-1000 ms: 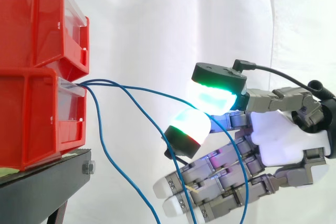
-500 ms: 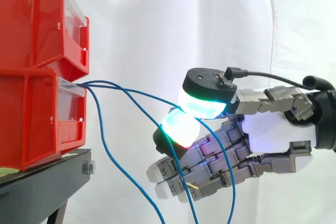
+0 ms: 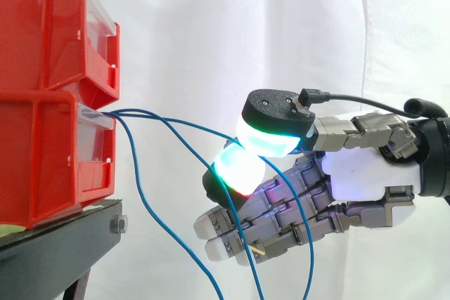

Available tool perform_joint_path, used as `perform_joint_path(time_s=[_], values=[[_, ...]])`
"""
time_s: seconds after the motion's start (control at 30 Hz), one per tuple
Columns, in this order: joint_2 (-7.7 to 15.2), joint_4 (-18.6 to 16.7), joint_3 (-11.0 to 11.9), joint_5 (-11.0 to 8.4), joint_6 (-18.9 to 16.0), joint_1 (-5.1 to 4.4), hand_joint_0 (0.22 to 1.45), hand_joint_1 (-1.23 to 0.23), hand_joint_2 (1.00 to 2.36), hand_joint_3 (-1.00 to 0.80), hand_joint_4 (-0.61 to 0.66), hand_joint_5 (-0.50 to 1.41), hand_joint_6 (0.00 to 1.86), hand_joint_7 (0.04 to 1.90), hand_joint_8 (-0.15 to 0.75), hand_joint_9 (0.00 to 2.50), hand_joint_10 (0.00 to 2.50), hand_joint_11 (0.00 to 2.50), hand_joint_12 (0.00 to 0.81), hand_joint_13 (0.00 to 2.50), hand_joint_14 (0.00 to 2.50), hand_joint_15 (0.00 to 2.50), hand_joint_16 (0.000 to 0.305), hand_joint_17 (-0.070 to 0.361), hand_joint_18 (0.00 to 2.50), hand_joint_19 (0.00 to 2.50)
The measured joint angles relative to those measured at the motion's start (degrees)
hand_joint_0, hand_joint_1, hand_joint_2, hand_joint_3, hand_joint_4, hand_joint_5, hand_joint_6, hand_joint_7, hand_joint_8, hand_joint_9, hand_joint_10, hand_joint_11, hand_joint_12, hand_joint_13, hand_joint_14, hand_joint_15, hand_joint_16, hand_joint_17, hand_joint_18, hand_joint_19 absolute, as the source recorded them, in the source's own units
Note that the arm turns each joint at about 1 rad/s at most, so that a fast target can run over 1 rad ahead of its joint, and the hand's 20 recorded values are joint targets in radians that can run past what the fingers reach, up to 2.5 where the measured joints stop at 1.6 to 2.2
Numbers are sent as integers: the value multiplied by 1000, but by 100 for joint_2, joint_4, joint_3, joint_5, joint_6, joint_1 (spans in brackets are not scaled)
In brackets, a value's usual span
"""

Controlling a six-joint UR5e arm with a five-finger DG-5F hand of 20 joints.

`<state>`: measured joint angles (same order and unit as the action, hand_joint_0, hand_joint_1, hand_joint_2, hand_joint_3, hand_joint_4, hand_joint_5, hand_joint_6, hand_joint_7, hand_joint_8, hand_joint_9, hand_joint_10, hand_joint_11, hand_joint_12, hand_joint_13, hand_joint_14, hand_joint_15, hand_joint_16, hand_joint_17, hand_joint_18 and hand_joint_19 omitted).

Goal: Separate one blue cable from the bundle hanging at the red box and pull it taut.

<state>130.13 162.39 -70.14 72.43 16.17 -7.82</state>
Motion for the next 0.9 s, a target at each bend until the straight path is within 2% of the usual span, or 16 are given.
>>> perform_joint_path(time_s=[0.8, 0.9], values=[[1, 3, 0, 0, 1, 0, 658, -684, 1004, -77, -100, -169, 978, 1118, 282, 424, 0, 66, 372, 386, 5, 164, 50, 113, 308, 237], [2, 3, 0, -1, 1, 0, 656, -683, 1004, -70, -96, -169, 978, 1113, 296, 481, 3, 154, 377, 421, 6, 198, 51, 114, 324, 253]])
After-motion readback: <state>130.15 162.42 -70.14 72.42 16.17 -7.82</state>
